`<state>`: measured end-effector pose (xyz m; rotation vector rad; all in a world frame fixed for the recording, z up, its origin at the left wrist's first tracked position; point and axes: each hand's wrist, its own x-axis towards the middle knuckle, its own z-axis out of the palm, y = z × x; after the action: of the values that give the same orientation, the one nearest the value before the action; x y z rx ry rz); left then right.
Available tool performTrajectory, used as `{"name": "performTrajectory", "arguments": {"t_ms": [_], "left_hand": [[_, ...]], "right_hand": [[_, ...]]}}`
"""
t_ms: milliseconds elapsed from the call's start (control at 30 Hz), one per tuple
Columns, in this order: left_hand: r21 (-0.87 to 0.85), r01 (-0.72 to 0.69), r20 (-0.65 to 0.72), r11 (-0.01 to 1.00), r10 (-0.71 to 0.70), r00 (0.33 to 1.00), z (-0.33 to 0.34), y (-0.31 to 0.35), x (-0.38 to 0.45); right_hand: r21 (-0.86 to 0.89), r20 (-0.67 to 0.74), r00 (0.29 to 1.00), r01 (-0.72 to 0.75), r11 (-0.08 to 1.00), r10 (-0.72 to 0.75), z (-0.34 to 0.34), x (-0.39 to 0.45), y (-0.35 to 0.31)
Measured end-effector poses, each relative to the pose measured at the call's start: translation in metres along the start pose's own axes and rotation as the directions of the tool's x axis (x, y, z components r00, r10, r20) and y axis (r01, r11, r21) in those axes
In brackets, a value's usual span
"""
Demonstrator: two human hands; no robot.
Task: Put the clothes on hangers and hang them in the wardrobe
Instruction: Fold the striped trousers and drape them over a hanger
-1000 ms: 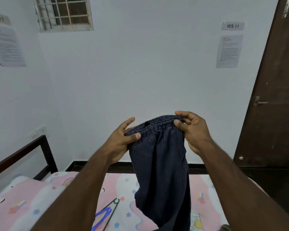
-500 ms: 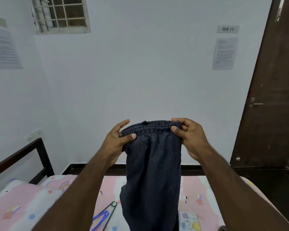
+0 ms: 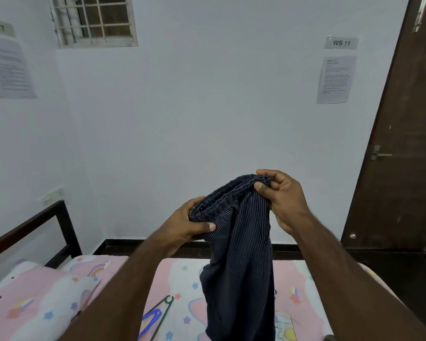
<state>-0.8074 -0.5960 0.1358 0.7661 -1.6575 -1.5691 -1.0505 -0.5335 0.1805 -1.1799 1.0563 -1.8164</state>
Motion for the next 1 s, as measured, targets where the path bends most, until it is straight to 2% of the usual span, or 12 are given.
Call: {"name": "performTrajectory", "arguments": {"t_ms": [100,200,267,500,600,700,833,1000], "left_hand": [[0.033,-0.052,-0.134,0.998,0.056,0.989,0.0,0.007,0.003],[0.017,-0.134,-0.286,0.991,0.133,0.949,-0.004,0.017,0.01],[0.052,-0.173,-0.332,0.984,0.18,0.926,-0.004,0.022,0.014],[0.049,-0.247,-0.345,0.968,0.248,0.905,0.0,0.03,0.017],[-0.038,-0.257,-0.343,0.966,0.229,0.911,0.001,0.037,0.016],[-0.126,-0.266,-0.336,0.956,0.211,0.918,-0.001,0.043,0.017],[-0.042,-0.266,-0.381,0.963,0.23,0.895,-0.001,0.048,0.021],[-0.072,-0.299,-0.405,0.952,0.246,0.881,0.001,0.058,0.026]], "right_hand": [[-0.011,0.002,1.0,-0.013,1.0,0.013,-0.004,0.001,-0.001],[0.004,0.011,0.999,-0.036,0.999,0.036,-0.008,0.002,-0.005],[-0.006,0.022,0.999,-0.038,0.999,0.038,-0.009,0.001,-0.007],[-0.128,0.04,0.999,-0.014,0.992,0.019,-0.013,0.001,-0.012],[-0.187,0.031,1.0,0.005,0.982,0.001,-0.011,-0.001,-0.013],[-0.172,-0.018,0.999,0.025,0.985,-0.028,-0.008,0.0,-0.017],[-0.234,0.023,1.0,0.025,0.972,-0.02,-0.006,0.005,-0.019],[-0.183,-0.045,0.998,0.028,0.983,-0.037,-0.003,0.015,-0.021]]}}
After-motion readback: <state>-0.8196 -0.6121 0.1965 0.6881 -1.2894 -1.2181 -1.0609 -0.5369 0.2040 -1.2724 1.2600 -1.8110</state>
